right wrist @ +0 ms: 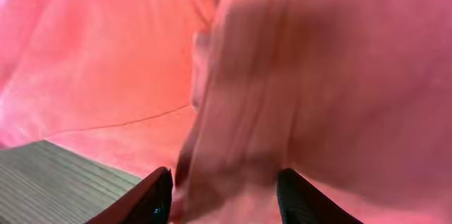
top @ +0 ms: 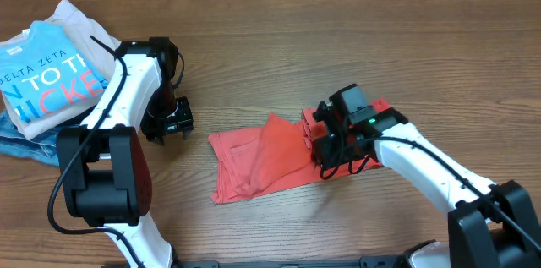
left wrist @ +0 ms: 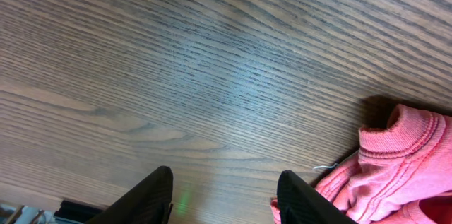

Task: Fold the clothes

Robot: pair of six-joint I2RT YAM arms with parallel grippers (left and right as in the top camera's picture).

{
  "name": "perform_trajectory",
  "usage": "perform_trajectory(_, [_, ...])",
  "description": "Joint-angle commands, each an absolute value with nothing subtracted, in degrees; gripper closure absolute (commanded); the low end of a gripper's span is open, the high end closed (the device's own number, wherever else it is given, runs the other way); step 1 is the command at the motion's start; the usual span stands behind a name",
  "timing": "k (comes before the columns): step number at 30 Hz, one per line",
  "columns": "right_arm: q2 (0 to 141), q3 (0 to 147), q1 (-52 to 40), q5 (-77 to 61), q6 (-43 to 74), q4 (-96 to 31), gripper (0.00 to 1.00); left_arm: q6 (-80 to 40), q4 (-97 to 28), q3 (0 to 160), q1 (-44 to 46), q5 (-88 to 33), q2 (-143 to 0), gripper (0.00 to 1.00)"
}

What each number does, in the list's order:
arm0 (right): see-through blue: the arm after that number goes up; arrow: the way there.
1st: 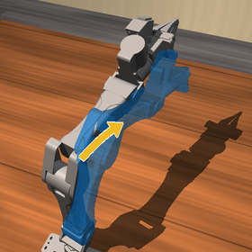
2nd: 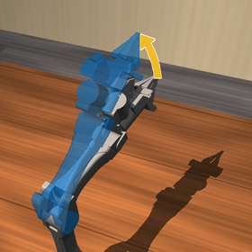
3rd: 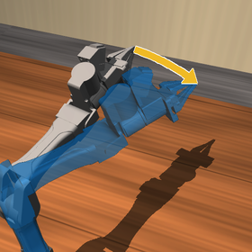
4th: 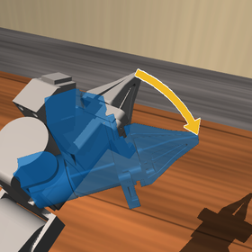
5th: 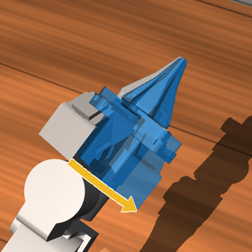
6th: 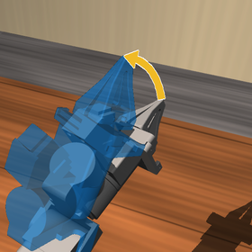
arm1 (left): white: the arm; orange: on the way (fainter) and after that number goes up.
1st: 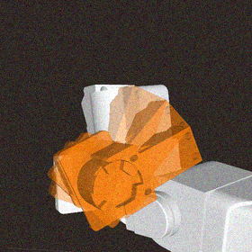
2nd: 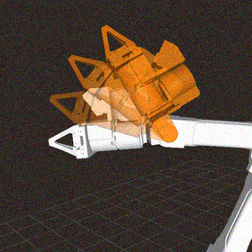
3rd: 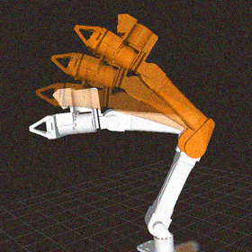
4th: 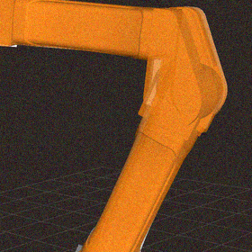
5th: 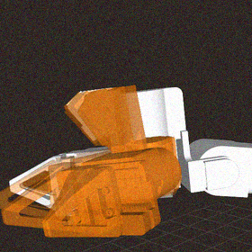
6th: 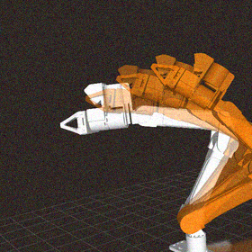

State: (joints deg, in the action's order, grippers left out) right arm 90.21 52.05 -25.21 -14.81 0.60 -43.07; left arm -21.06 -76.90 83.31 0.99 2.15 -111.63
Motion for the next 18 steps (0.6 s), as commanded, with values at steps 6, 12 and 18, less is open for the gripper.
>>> perform_trajectory(6, [89.7,51.7,-25.3,-16.2,-1.6,-44.4,0.46,-21.2,-77.3,84.4,0.8,1.9,-110.8,0.47])
perform_trajectory(12, [89.8,51.5,-25.3,-16.2,1.5,-45.6,0.46,-21.2,-78.1,84.4,0.8,1.8,-110.8,0.46])
perform_trajectory(18, [89.7,51.4,-25.3,-16.2,2.6,-46.2,0.53,-17.1,-79.4,84.4,0.8,-6.7,-110.8,0.4])
